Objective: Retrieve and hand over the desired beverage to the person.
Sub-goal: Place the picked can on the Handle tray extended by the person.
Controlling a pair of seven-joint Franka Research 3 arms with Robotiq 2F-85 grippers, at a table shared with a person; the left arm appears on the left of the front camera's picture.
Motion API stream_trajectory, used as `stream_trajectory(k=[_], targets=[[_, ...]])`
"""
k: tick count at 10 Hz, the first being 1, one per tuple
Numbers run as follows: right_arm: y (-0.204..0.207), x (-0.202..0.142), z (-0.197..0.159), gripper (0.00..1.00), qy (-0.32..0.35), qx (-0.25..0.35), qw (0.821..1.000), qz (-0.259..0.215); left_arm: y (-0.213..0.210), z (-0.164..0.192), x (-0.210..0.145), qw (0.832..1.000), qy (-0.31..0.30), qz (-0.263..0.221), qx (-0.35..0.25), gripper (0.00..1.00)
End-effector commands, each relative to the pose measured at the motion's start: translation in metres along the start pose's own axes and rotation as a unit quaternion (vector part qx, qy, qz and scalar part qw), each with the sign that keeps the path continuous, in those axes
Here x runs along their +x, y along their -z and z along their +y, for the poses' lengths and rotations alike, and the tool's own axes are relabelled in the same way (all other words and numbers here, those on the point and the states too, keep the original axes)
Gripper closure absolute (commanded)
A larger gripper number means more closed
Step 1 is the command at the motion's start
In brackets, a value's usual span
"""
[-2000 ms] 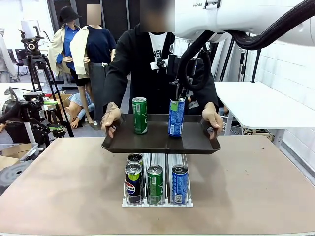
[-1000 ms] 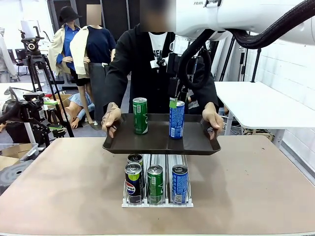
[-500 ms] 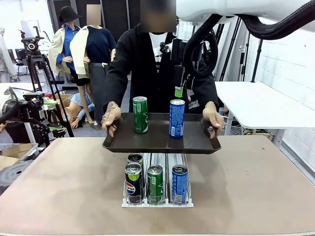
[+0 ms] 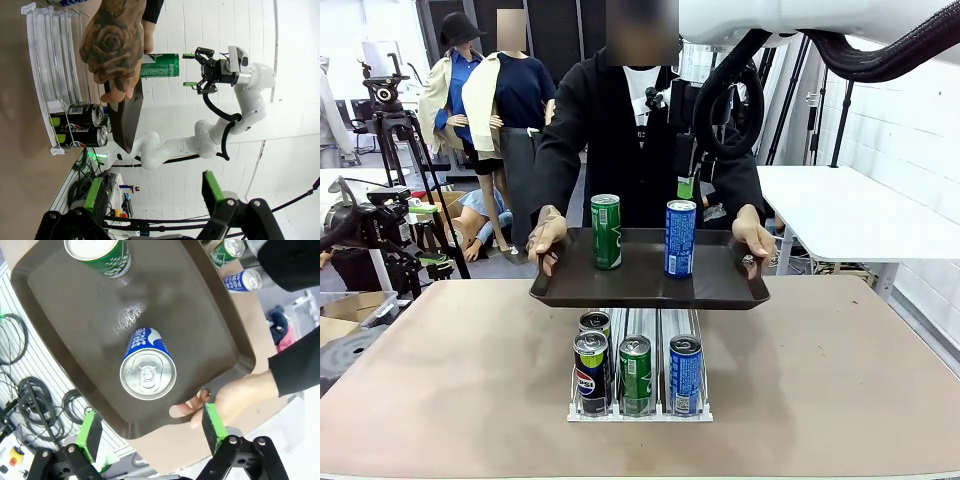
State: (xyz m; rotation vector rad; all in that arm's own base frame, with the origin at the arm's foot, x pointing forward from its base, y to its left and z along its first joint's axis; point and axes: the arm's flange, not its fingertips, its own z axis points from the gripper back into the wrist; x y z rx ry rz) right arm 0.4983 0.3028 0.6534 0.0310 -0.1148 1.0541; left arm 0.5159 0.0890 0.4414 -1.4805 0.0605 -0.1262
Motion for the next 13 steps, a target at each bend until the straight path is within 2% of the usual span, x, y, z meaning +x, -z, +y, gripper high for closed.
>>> stream_trajectory(k=[1, 11, 13], targets=[[0.0, 0.002, -0.001, 0.0, 0.0, 0.005, 1.0, -0.009, -0.001, -0.001, 0.0, 1.0, 0.001, -0.002, 0.006, 0.0], [0.0, 0.0, 0.0, 0.0, 0.0, 0.0, 1.0, 0.0, -0.001, -0.001, 0.0, 1.0, 0.001, -0.002, 0.006, 0.0], [-0.003, -0.023, 0.006, 0.0, -0.012, 0.055, 0.998, -0.032, -0.001, -0.001, 0.0, 1.0, 0.001, -0.002, 0.006, 0.0]])
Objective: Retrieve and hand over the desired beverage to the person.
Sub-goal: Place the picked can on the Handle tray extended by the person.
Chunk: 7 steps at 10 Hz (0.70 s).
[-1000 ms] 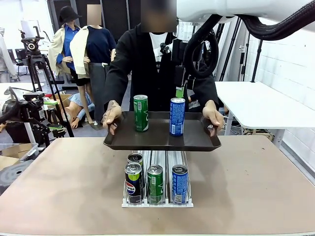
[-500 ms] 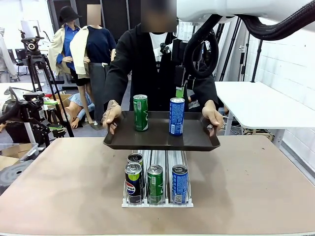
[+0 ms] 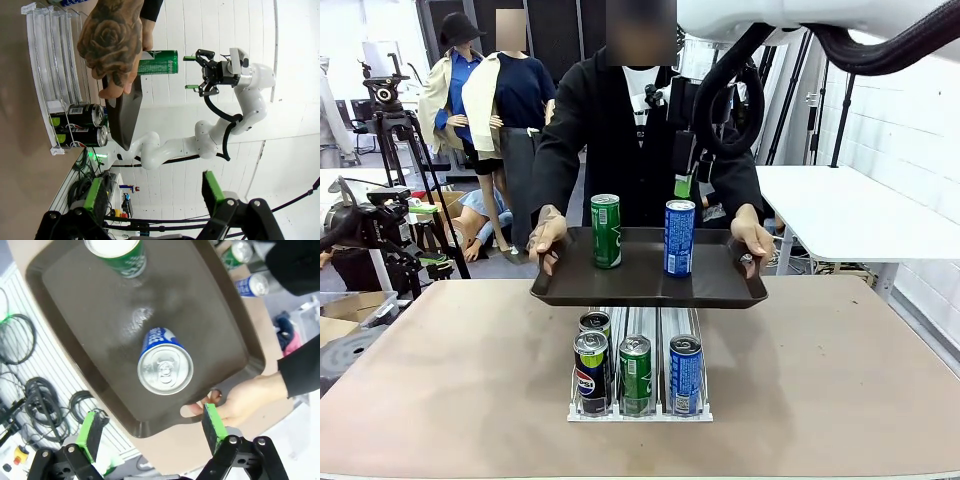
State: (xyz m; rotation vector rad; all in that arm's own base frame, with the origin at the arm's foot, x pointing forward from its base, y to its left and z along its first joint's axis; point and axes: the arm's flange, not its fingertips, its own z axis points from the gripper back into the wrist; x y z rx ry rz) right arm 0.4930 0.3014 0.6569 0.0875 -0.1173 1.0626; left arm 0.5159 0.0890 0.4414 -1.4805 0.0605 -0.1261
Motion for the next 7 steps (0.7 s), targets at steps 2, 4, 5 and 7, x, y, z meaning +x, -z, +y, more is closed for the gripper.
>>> stream_trajectory(k=[2, 4, 5, 7], targets=[[0.019, -0.049, -0.009, 0.0, -0.007, 0.101, 0.993, -0.057, -0.001, -0.001, 0.0, 1.0, 0.001, -0.002, 0.006, 0.0], [0.022, -0.085, -0.016, 0.0, 0.023, 0.125, 0.987, -0.095, -0.001, -0.001, 0.0, 1.0, 0.001, -0.002, 0.006, 0.0], [0.028, -0.102, -0.02, 0.0, 0.043, 0.137, 0.983, -0.111, -0.001, -0.001, 0.0, 1.0, 0.001, -0.002, 0.006, 0.0], [0.032, -0.138, -0.024, 0.0, 0.086, 0.157, 0.972, -0.15, -0.001, -0.001, 0.0, 1.0, 0.001, -0.002, 0.006, 0.0]])
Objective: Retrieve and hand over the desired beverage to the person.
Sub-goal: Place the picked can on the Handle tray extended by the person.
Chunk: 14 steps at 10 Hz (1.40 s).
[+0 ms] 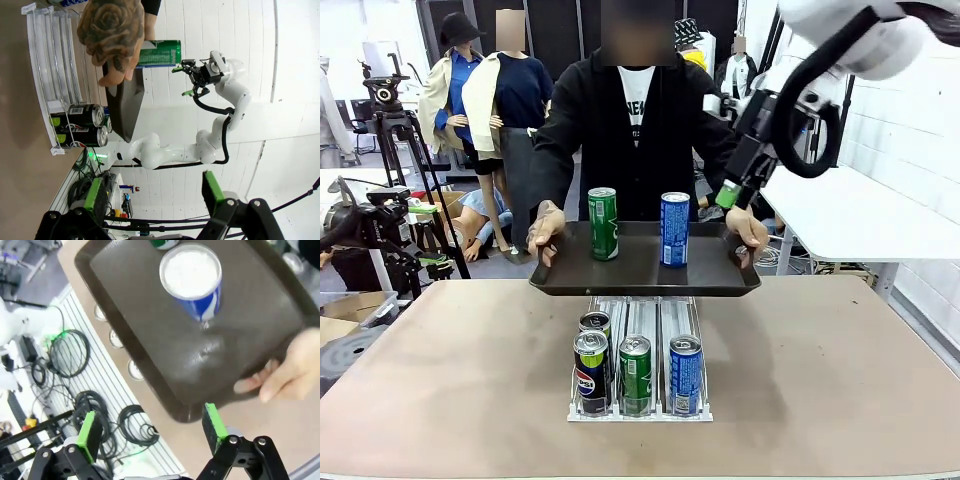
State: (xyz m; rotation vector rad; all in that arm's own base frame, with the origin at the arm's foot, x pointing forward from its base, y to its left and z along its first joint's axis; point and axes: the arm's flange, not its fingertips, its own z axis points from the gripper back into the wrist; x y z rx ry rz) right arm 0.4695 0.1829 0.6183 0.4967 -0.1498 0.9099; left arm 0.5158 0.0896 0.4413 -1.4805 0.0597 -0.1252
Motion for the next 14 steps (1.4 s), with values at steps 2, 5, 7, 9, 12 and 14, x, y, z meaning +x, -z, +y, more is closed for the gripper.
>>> stream_trajectory(k=[2, 5, 7, 9, 12, 14], targets=[[-0.005, -0.058, 0.014, 0.0, 0.053, 0.013, 0.995, -0.08, 0.0, -0.001, 0.0, 1.0, 0.001, -0.002, 0.006, 0.0], [-0.01, -0.118, 0.009, 0.0, 0.124, 0.009, 0.986, -0.115, 0.0, -0.001, 0.0, 1.0, 0.001, -0.002, 0.006, 0.0], [-0.001, -0.158, -0.015, 0.0, 0.134, 0.038, 0.977, -0.16, 0.0, -0.001, 0.0, 1.0, 0.001, -0.002, 0.006, 0.0], [0.008, -0.183, -0.041, 0.0, 0.128, 0.087, 0.968, -0.199, 0.0, -0.001, 0.0, 1.0, 0.001, -0.002, 0.006, 0.0], [0.016, -0.201, -0.076, 0.0, 0.146, 0.16, 0.941, -0.26, 0.0, -0.001, 0.0, 1.0, 0.001, -0.002, 0.006, 0.0], [0.033, -0.208, -0.098, 0.0, 0.159, 0.204, 0.923, -0.284, 0.0, -0.001, 0.0, 1.0, 0.001, -0.002, 0.006, 0.0]])
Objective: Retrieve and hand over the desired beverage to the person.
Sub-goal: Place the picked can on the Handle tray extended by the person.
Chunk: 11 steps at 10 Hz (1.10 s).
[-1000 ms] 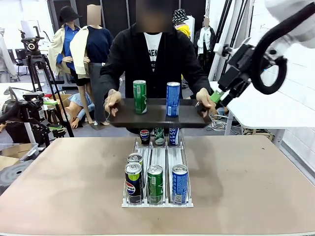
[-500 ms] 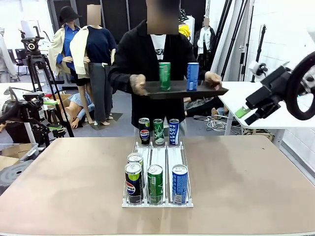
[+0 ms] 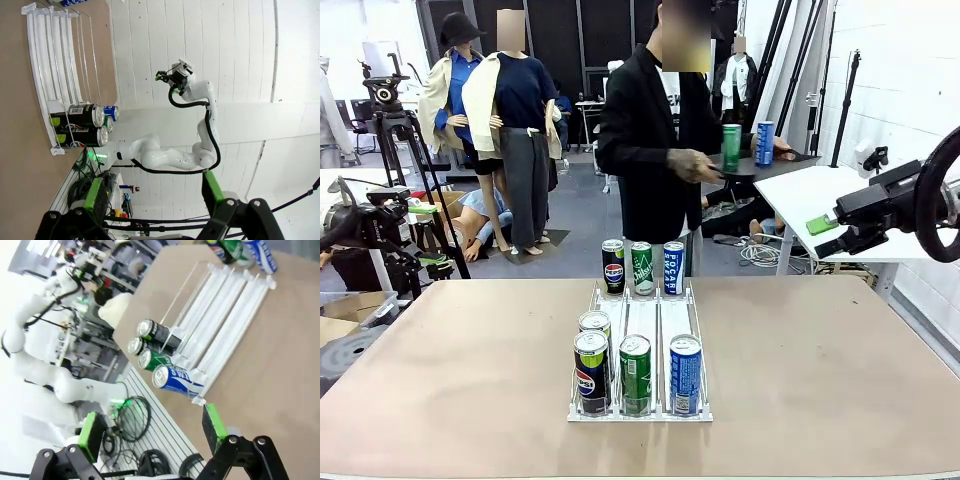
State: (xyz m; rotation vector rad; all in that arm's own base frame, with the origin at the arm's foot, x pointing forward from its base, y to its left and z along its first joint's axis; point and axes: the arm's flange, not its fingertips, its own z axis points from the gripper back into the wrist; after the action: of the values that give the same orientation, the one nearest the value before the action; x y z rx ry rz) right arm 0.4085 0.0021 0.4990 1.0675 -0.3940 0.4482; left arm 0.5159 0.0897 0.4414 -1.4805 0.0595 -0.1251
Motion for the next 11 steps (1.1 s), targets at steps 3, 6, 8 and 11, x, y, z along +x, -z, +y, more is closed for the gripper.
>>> stream_trajectory(k=[3, 6, 8, 11], targets=[[0.007, -0.017, -0.04, 0.0, 0.028, 0.103, 0.992, -0.062, 0.0, -0.001, 0.0, 1.0, 0.001, -0.002, 0.006, 0.0], [0.002, -0.035, -0.047, 0.0, 0.069, 0.15, 0.983, -0.075, 0.0, -0.001, 0.0, 1.0, 0.001, -0.002, 0.006, 0.0], [-0.002, -0.048, -0.052, 0.0, 0.075, 0.168, 0.979, -0.087, 0.0, -0.001, 0.0, 1.0, 0.001, -0.002, 0.006, 0.0], [0.002, -0.044, -0.055, 0.0, 0.074, 0.194, 0.974, -0.087, 0.0, -0.001, 0.0, 1.0, 0.001, -0.002, 0.006, 0.0]])
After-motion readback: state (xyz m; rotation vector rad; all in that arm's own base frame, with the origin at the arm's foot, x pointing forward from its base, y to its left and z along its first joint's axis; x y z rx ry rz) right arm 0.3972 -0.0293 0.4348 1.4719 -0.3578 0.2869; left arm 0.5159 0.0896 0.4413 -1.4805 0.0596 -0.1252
